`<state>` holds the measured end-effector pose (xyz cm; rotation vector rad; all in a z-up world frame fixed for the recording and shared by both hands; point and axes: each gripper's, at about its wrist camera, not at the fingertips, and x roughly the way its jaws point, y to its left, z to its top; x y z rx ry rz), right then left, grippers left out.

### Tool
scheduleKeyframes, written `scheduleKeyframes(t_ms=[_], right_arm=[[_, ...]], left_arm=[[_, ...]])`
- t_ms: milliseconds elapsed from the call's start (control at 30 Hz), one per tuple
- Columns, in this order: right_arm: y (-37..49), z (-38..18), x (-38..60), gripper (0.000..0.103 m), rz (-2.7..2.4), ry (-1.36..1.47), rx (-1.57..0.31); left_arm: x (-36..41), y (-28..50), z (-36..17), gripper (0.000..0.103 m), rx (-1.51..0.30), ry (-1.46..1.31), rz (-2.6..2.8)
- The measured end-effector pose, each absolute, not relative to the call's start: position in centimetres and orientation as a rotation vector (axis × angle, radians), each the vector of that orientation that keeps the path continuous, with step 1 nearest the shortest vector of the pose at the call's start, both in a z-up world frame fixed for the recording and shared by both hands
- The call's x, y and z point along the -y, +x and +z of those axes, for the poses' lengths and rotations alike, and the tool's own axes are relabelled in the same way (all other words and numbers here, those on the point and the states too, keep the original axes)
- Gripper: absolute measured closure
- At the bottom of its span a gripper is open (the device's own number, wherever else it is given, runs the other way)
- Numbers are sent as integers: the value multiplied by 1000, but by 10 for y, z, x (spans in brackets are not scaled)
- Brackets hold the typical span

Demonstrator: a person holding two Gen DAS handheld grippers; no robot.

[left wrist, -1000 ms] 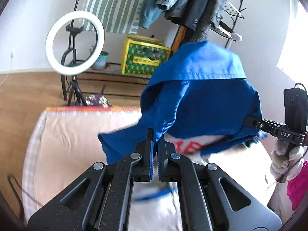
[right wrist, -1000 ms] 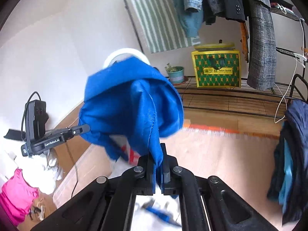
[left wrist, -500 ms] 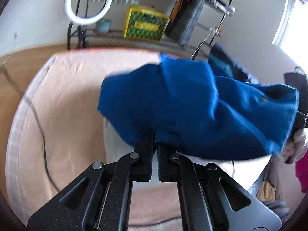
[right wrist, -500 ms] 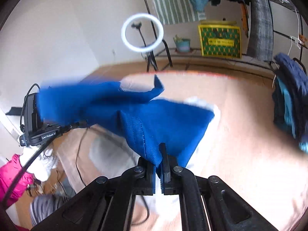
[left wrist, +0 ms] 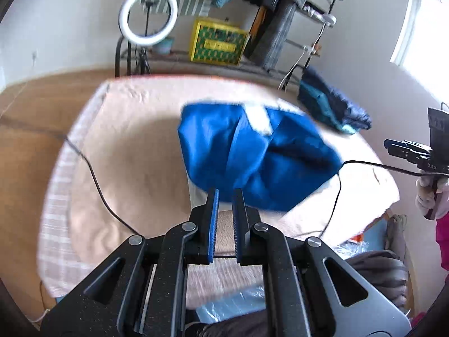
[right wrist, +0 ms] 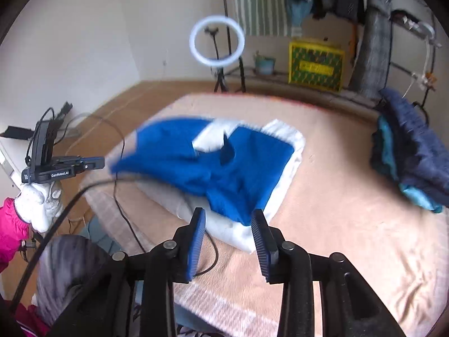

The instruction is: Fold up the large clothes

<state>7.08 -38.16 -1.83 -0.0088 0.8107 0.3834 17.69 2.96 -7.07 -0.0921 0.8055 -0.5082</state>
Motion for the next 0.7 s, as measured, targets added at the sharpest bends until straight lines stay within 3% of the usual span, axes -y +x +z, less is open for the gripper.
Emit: scheduleKeyframes(t_ms=[133, 200, 333, 367, 400, 467, 700], right_arm=[[32, 28, 401, 63, 361, 20, -712], [15, 53, 409, 58, 339, 21, -666], [-13, 95, 420, 55, 320, 31, -593], [-22, 107, 422, 54, 314, 27, -570], [-29, 116, 423, 48, 305, 19, -549], [-36, 127, 424, 42, 292, 8, -527], [-34, 115, 425, 40, 315, 52, -563]], left_arm=[[-49, 146, -21, 92, -736, -115, -514], [-58, 129, 7, 81, -694, -118, -517], [-75, 103, 57, 80, -620, -121, -517], [-78, 98, 66, 74, -605, -124, -516], [-83, 93, 77, 57, -589, -132, -509], [-91, 90, 89, 47, -566, -165, -496], [-108, 91, 102, 47, -627, -252, -501]])
